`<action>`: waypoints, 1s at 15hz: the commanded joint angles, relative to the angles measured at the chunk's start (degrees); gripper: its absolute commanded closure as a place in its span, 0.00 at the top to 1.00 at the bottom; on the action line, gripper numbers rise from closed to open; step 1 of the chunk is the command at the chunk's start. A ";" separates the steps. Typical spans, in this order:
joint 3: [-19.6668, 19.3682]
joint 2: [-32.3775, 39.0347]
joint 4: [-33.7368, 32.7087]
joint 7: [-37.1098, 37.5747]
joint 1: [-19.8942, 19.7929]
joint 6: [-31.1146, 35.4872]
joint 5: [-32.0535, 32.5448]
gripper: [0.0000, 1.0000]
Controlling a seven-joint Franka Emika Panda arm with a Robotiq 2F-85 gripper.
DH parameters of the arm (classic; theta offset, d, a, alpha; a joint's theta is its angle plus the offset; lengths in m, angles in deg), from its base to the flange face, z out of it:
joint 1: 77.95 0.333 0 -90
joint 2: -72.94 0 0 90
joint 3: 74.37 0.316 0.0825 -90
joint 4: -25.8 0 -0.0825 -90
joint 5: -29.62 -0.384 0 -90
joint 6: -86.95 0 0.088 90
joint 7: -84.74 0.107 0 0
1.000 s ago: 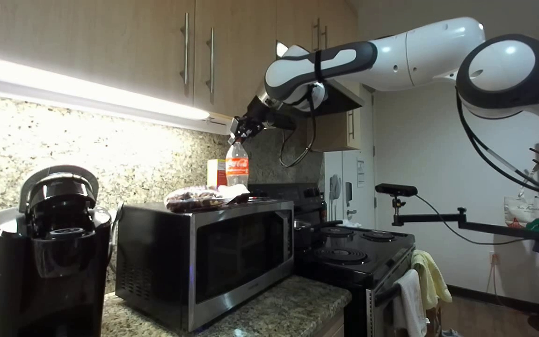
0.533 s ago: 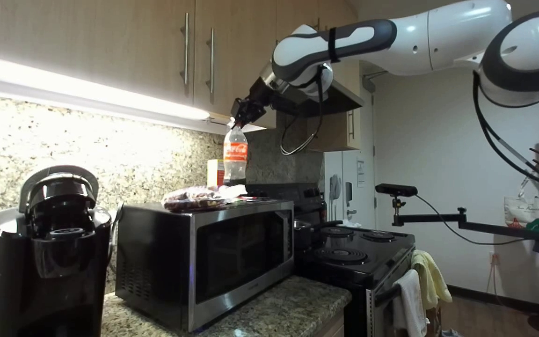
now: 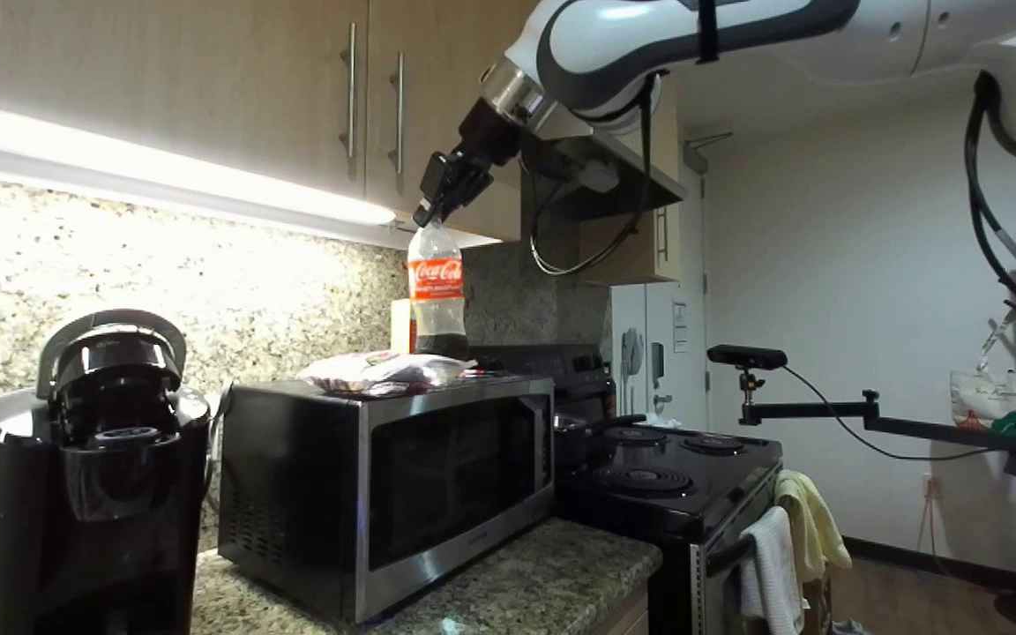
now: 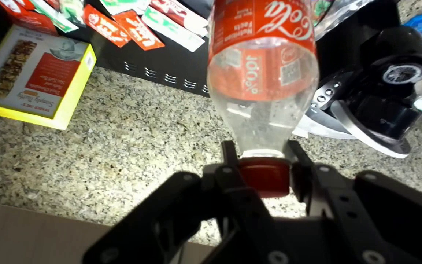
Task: Place the coca-cola bottle in the blue bag
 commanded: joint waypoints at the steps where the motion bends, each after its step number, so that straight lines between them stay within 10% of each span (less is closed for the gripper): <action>1: 3.68 -5.15 5.57 4.23 -0.25 -1.37 5.67 0.15; 15: 10.93 -5.55 -1.74 -5.11 2.80 -10.85 8.50 0.15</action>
